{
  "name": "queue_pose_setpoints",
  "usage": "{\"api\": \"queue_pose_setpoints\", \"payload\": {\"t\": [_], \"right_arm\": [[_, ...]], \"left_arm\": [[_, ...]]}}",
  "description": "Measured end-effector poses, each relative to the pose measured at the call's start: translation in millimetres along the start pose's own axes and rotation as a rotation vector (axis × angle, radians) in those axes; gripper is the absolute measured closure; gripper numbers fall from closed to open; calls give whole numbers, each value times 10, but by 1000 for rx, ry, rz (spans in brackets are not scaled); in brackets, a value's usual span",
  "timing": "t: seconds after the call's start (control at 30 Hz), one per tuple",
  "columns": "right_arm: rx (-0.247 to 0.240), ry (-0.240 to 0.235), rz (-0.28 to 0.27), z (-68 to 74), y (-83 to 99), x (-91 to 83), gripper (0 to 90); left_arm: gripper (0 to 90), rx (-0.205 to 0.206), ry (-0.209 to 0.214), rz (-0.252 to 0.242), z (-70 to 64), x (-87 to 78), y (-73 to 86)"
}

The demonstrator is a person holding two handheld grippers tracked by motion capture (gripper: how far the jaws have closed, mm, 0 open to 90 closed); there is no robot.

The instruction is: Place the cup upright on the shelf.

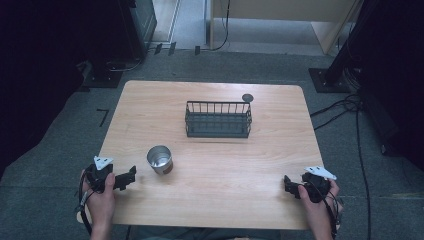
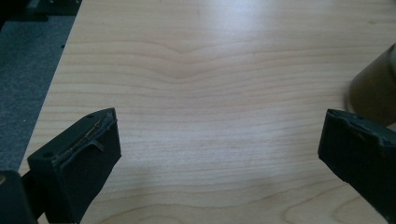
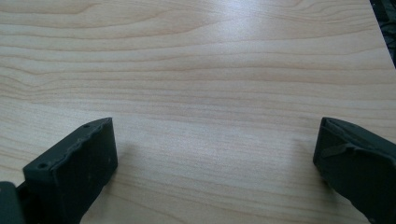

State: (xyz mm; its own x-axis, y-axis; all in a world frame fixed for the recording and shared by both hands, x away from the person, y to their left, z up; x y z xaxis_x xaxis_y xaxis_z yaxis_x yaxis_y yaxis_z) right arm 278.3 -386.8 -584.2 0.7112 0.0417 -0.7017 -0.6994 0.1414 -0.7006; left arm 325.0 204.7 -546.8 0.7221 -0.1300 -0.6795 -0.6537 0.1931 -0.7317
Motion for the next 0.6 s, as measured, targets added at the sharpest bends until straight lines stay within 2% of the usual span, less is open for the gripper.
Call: {"api": "queue_pose_setpoints", "payload": {"t": [0.13,0.3,0.6], "right_arm": [[0,0,0,0,0,0,0],[0,0,0,0,0,0,0],[0,0,-1,0,0,1,0]], "left_arm": [[0,4,15,-11,-26,-56,-59],[0,4,45,-49,-100,-159,-211],[0,31,78,-69,-270,-195,-358]]}}
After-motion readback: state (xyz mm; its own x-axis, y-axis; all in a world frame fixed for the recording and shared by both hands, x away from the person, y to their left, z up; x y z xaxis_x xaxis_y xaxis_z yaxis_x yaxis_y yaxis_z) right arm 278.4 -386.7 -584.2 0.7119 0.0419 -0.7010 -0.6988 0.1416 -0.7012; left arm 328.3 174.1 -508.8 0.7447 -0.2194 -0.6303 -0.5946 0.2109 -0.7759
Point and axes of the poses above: each handheld gripper's, and its own axes: x roughly forward along the jaws, y roughly out of its underside, z roughly to its left, the point moved 8 cm from there along x, roughly forward along the jaws, and after that the axes turned 8 degrees about x, right-handed, at the moved point
